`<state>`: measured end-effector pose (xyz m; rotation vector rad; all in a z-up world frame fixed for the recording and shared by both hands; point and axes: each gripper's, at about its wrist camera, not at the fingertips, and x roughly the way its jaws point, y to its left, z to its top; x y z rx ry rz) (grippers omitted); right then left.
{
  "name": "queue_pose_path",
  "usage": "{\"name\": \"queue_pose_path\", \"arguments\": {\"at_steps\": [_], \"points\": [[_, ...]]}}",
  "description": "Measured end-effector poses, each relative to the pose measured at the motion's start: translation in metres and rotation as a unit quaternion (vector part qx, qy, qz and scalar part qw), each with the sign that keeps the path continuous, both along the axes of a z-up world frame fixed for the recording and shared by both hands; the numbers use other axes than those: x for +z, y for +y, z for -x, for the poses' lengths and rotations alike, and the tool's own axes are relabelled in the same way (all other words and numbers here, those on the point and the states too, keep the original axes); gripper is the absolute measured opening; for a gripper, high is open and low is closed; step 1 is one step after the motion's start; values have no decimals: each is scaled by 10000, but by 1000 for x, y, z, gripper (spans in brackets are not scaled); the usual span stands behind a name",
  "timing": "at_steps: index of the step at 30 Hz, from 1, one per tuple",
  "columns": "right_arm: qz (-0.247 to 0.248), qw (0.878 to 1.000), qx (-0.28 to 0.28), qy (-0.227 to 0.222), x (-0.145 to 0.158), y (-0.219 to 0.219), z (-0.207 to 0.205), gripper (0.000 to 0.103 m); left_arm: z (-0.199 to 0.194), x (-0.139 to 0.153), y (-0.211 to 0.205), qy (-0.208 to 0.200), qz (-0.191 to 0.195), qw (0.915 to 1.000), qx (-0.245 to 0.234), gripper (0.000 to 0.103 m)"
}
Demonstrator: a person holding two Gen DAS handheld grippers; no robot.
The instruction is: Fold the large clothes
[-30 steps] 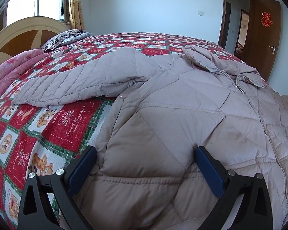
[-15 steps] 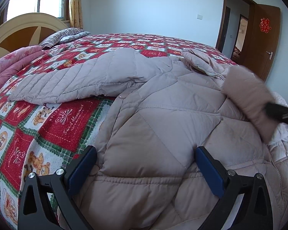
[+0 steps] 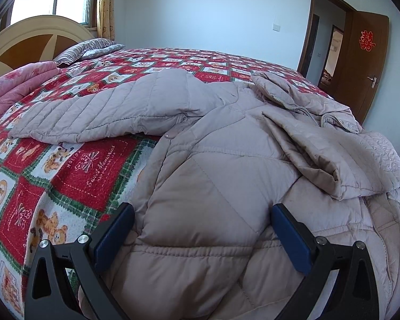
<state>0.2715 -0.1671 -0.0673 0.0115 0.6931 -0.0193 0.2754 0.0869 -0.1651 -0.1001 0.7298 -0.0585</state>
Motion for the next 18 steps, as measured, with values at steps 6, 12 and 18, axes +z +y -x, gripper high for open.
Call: {"name": "queue_pose_path", "arguments": {"at_steps": [6, 12, 18], "points": [[-540, 9957, 91, 747, -56, 10, -26, 32, 0, 0, 0, 13, -48, 10000, 8, 102], [-300, 9949, 229, 940, -89, 54, -55, 33, -1, -1, -2, 27, -107, 9999, 29, 102], [-678, 9945, 285, 750, -92, 45, -60, 34, -1, -1, -3, 41, -158, 9999, 55, 102]]}}
